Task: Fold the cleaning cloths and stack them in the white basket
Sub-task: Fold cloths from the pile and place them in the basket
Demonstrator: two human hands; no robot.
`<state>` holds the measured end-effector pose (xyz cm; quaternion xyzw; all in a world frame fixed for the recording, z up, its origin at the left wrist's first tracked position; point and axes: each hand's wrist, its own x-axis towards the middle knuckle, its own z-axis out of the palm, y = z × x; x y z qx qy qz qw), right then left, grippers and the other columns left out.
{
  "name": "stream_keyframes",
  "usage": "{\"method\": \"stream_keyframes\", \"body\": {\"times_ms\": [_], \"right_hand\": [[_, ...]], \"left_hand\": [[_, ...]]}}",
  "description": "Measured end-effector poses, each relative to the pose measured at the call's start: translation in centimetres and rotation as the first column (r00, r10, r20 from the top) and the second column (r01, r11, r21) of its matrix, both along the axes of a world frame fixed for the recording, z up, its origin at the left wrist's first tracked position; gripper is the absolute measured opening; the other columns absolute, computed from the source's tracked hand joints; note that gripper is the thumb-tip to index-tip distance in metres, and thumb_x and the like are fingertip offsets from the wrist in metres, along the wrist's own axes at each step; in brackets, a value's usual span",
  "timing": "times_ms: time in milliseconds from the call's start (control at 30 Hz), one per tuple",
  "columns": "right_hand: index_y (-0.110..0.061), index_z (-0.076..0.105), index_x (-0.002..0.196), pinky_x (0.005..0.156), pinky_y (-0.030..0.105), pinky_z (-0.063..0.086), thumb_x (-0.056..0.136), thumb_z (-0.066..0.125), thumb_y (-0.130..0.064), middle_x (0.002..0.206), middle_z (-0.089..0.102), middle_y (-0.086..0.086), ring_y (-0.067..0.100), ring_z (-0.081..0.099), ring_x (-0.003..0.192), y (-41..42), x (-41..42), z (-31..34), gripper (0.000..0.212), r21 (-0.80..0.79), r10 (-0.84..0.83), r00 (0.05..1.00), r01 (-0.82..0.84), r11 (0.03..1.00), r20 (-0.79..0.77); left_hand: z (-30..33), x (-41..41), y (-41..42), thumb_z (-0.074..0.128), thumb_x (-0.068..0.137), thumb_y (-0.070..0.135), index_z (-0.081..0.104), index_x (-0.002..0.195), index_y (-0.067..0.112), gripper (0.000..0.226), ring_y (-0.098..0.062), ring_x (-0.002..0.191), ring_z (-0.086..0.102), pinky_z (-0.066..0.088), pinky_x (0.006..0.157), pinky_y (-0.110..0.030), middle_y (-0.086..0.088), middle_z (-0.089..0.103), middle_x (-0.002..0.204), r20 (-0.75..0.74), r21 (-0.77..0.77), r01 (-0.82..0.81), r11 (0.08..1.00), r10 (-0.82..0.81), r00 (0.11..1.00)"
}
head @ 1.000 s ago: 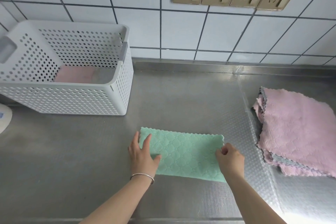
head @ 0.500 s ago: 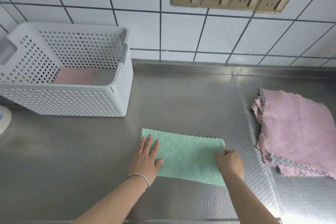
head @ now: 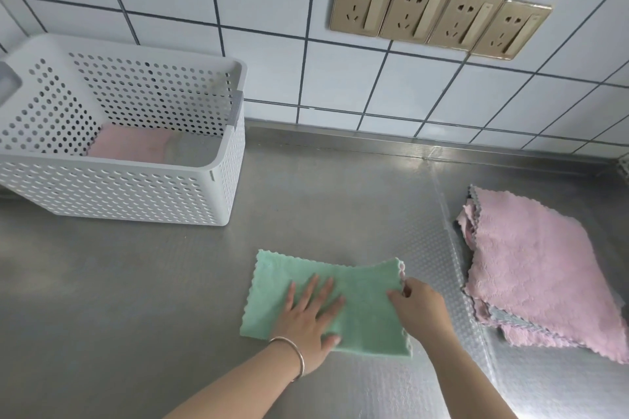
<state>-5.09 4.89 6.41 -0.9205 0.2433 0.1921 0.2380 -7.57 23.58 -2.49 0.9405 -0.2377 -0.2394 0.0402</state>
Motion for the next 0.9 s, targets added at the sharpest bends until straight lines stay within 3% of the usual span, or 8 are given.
{"method": "stream_keyframes", "body": {"times_ms": [133, 167, 233, 333, 533, 633, 733, 900], "right_hand": [[-0.019, 0.05, 0.085, 0.06, 0.027, 0.034, 0.086, 0.058, -0.023, 0.076, 0.054, -0.006, 0.016, 0.05, 0.077, 2.7, 0.6, 2.0, 0.009, 0.14, 0.029, 0.997, -0.038, 0.989, 0.066], [-0.02, 0.05, 0.089, 0.063, 0.026, 0.033, 0.086, 0.059, -0.023, 0.076, 0.053, -0.008, 0.015, 0.05, 0.079, 3.7, 0.8, 2.3, 0.01, 0.166, 0.028, 0.995, -0.044, 0.985, 0.093], [-0.02, 0.049, 0.092, 0.061, 0.023, 0.035, 0.086, 0.06, -0.023, 0.073, 0.051, -0.013, 0.011, 0.051, 0.073, 5.8, 1.0, 2.5, 0.013, 0.225, 0.007, 0.989, -0.041, 0.973, 0.149], [-0.021, 0.049, 0.094, 0.053, 0.014, 0.035, 0.088, 0.058, -0.025, 0.072, 0.055, -0.012, 0.002, 0.052, 0.066, 9.0, 1.1, 2.4, 0.011, 0.315, -0.04, 0.979, -0.026, 0.949, 0.201], [-0.027, 0.057, 0.104, 0.066, 0.005, 0.04, 0.086, 0.058, -0.019, 0.088, 0.059, -0.015, -0.002, 0.055, 0.081, 13.3, -0.2, 0.9, 0.02, 0.448, 0.077, 0.958, -0.2, 0.872, 0.277], [-0.022, 0.058, 0.116, 0.084, 0.01, 0.035, 0.078, 0.056, -0.043, 0.111, 0.052, -0.018, 0.0, 0.047, 0.101, 12.8, -1.8, -1.3, 0.043, 0.233, 0.249, 0.854, -0.385, 0.893, 0.458], [-0.027, 0.047, 0.133, 0.103, 0.025, 0.033, 0.066, 0.056, -0.06, 0.139, 0.042, -0.013, 0.006, 0.032, 0.127, 11.4, -3.6, -4.4, 0.075, -0.049, 0.545, 0.722, -0.583, 0.811, 0.426], [-0.027, 0.036, 0.142, 0.108, 0.039, 0.018, 0.056, 0.078, -0.027, 0.15, 0.031, -0.006, 0.017, 0.024, 0.138, 9.8, -4.7, -7.7, 0.096, -0.249, 0.713, 0.653, -0.669, 0.701, 0.255]], "left_hand": [[2.4, 1.0, -0.4, 0.013, 0.085, 0.061, 0.017, 0.147, 0.033, 0.068, -0.015, 0.145, 0.0, -0.004, 0.117, -0.038, 0.008, 0.008, 0.156, -0.068, -0.271, -0.207, 0.94, 0.196, 0.978], [3.6, 1.3, -0.5, 0.017, 0.086, 0.061, 0.031, 0.143, 0.032, 0.065, -0.014, 0.141, 0.021, 0.011, 0.116, -0.032, 0.007, 0.029, 0.151, -0.141, -0.424, -0.361, 0.831, 0.332, 0.932], [6.1, 2.2, -0.5, 0.04, 0.089, 0.055, 0.058, 0.122, 0.036, 0.043, -0.011, 0.117, 0.054, 0.04, 0.101, -0.027, 0.006, 0.061, 0.124, -0.438, -0.609, -0.656, 0.446, 0.5, 0.747], [7.7, 3.9, 0.6, 0.052, 0.065, 0.064, 0.072, 0.077, 0.036, 0.037, -0.017, 0.082, 0.067, 0.053, 0.078, -0.033, 0.004, 0.072, 0.078, -0.693, -0.564, -0.82, 0.094, 0.487, 0.532], [6.5, 6.0, 5.5, 0.057, 0.083, 0.035, 0.071, 0.075, 0.014, 0.027, -0.02, 0.057, 0.045, 0.036, 0.061, -0.028, -0.003, 0.052, 0.056, -0.575, -0.525, -0.828, 0.198, 0.635, 0.517], [4.6, 6.2, 7.5, 0.056, 0.088, 0.033, 0.068, 0.077, 0.012, 0.027, -0.022, 0.059, 0.043, 0.034, 0.061, -0.029, -0.018, 0.055, 0.061, -0.525, -0.502, -0.842, 0.197, 0.704, 0.478], [3.5, 5.9, 8.6, 0.054, 0.091, 0.031, 0.069, 0.087, 0.012, 0.025, -0.021, 0.065, 0.045, 0.031, 0.061, -0.027, -0.015, 0.059, 0.068, -0.431, -0.474, -0.833, 0.287, 0.749, 0.504], [2.0, 4.8, 9.0, 0.052, 0.092, 0.029, 0.066, 0.085, 0.014, 0.022, -0.02, 0.059, 0.042, 0.029, 0.057, -0.027, 0.005, 0.042, 0.051, -0.301, -0.429, -0.827, 0.364, 0.806, 0.51]]}}
